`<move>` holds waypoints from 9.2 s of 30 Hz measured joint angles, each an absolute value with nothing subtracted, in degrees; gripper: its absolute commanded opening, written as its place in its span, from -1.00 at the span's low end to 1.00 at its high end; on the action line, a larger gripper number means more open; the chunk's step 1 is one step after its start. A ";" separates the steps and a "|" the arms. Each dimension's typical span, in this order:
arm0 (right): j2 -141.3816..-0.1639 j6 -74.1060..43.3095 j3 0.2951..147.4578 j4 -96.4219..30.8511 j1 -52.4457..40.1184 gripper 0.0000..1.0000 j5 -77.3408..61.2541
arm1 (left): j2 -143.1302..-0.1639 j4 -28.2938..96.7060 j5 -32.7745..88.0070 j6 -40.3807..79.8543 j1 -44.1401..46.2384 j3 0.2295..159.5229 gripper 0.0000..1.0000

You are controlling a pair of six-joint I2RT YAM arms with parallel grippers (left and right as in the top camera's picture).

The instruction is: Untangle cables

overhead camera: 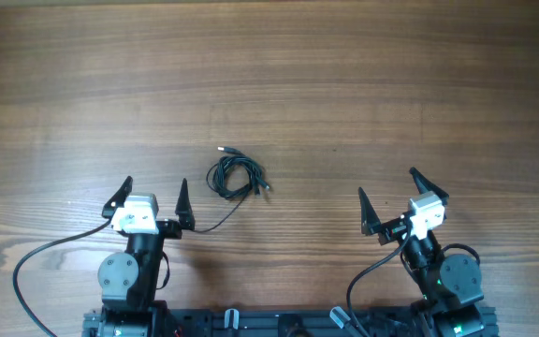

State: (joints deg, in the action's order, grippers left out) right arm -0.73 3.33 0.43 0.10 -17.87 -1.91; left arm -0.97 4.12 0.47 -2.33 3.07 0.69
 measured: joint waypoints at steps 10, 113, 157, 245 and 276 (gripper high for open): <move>-0.73 3.33 0.40 0.10 -17.87 1.00 -1.91 | -0.97 4.12 0.45 -2.33 3.07 0.69 1.00; -0.95 119.11 0.36 0.47 -17.87 1.00 2.02 | -8.62 -16.58 -2.31 22.87 3.07 17.32 1.00; -1.06 119.11 0.36 0.49 -17.93 1.00 2.02 | -104.71 53.91 5.32 -17.04 20.86 76.69 0.26; -1.06 119.11 0.36 0.49 -17.93 1.00 2.02 | -106.67 46.46 -1.43 26.74 21.69 70.85 -0.40; -1.06 119.11 0.36 0.49 -17.93 1.00 2.02 | -87.55 50.24 -2.76 35.94 23.31 73.17 -0.92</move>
State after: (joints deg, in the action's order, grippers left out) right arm -1.06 119.11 0.36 0.49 -17.93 2.02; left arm -87.55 50.24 -2.76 35.94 23.31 73.17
